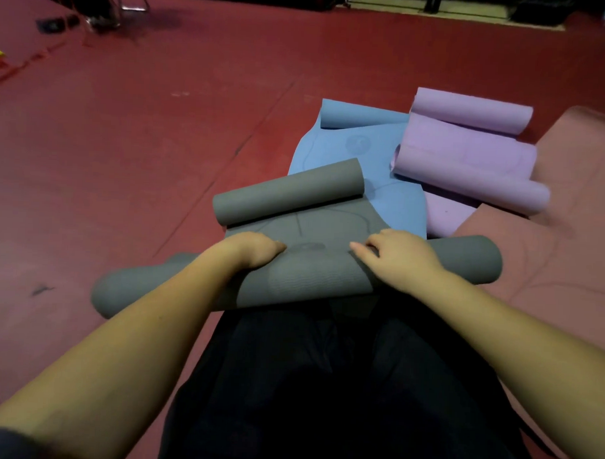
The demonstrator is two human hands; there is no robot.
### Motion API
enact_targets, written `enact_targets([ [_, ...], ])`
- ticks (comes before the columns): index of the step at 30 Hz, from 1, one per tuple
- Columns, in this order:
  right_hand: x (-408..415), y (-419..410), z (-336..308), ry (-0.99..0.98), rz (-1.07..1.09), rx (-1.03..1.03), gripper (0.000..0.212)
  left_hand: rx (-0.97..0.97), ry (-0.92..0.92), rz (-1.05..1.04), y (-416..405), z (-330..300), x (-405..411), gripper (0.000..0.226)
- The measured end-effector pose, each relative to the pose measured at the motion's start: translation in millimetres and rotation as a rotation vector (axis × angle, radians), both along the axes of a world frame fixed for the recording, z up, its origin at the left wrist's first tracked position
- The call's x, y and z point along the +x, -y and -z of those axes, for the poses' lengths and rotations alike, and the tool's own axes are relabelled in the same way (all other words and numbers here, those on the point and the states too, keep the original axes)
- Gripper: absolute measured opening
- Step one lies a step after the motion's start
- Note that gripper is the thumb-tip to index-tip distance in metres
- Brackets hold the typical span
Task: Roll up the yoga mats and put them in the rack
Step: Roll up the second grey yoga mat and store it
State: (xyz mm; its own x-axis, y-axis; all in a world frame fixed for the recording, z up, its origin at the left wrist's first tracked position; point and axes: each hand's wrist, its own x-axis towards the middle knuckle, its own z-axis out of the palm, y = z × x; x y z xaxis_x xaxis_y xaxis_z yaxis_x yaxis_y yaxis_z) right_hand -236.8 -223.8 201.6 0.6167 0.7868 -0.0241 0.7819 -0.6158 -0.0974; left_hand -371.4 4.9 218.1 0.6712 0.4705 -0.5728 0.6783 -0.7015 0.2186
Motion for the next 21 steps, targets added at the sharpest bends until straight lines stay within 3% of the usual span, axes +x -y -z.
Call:
enact_targets([
  [5, -13.5, -1.0, 13.5, 0.138, -0.026, 0.013, 0.073, -0.04, 0.014, -0.043, -8.4, 6.3, 7.0, 0.049],
  [7, -9.8, -5.5, 17.3, 0.146, -0.01, 0.015, 0.076, 0.044, 0.049, -0.051, -12.0, 11.5, 8.6, 0.045],
  [10, -0.7, -11.7, 18.8, 0.103, 0.011, 0.006, 0.059, 0.285, 0.259, -0.055, -10.7, 13.6, 4.2, 0.037],
  [15, 6.0, -16.1, 18.6, 0.047, 0.04, -0.021, 0.057, 0.498, 0.502, -0.036, 12.4, 7.6, -13.3, 0.047],
  [21, 22.4, -30.4, 10.1, -0.103, 0.11, -0.153, 0.072, 0.597, 0.476, 0.115, 42.2, 23.6, -40.2, 0.07],
])
